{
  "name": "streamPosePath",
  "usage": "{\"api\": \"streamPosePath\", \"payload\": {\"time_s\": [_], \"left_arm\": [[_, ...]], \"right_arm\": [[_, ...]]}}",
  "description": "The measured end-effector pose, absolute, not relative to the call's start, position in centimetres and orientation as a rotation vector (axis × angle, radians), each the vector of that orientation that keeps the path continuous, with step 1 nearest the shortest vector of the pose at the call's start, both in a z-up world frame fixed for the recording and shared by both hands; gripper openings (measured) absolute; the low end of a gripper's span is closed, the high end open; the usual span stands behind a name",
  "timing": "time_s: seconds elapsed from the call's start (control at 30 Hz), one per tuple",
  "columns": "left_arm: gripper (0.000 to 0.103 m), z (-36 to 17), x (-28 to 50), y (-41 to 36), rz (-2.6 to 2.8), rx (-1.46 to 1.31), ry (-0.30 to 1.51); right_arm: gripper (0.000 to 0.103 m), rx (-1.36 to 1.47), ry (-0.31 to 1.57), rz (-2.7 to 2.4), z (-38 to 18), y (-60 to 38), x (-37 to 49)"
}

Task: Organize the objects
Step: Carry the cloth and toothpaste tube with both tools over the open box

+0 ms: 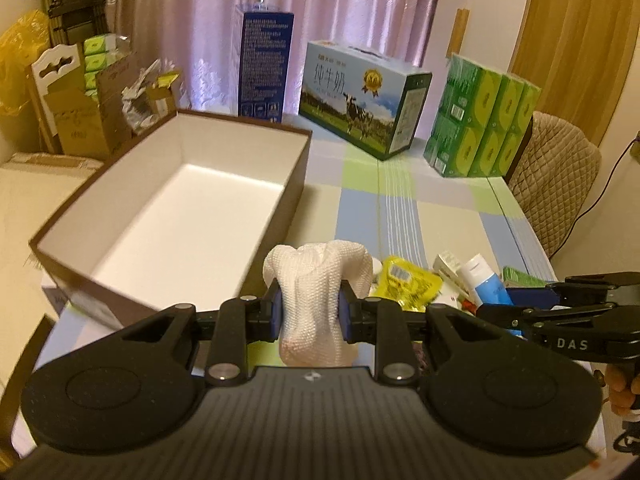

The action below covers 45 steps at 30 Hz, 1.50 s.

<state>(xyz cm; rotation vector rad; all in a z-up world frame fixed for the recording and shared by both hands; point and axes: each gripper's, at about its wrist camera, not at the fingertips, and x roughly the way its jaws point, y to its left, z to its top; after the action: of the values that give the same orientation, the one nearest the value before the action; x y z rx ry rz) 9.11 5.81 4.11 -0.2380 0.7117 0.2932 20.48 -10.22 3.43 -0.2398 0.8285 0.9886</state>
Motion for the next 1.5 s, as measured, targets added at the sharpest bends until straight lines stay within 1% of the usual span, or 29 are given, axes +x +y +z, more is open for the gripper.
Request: {"api": "streamPosePath", "payload": {"time_s": [0.3, 0.73, 0.97, 1.13, 1.5], "left_arm": [[0.023, 5.7, 9.4, 13.8, 0.267, -0.212, 0.688], [0.023, 5.7, 9.3, 25.0, 0.272, -0.215, 0.682], [0.023, 4.5, 10.2, 29.1, 0.273, -0.217, 0.719], [0.023, 2.8, 11.5, 30.8, 0.259, -0.221, 0.769], [0.023, -1.7, 13.5, 30.9, 0.198, -0.233, 0.897]], "right_arm": [[0.035, -0.174, 0.771, 1.024, 6.7, -1.3, 17.8], [0.035, -0.158, 0.770, 1.076, 7.1, 12.3, 14.6], [0.035, -0.137, 0.808, 1.060, 5.7, 17.5, 15.4], [0.035, -0.118, 0.848, 1.009, 3.8, 20.0, 16.7], [0.036, -0.200, 1.021, 0.869, -1.9, 21.3, 18.5]]}}
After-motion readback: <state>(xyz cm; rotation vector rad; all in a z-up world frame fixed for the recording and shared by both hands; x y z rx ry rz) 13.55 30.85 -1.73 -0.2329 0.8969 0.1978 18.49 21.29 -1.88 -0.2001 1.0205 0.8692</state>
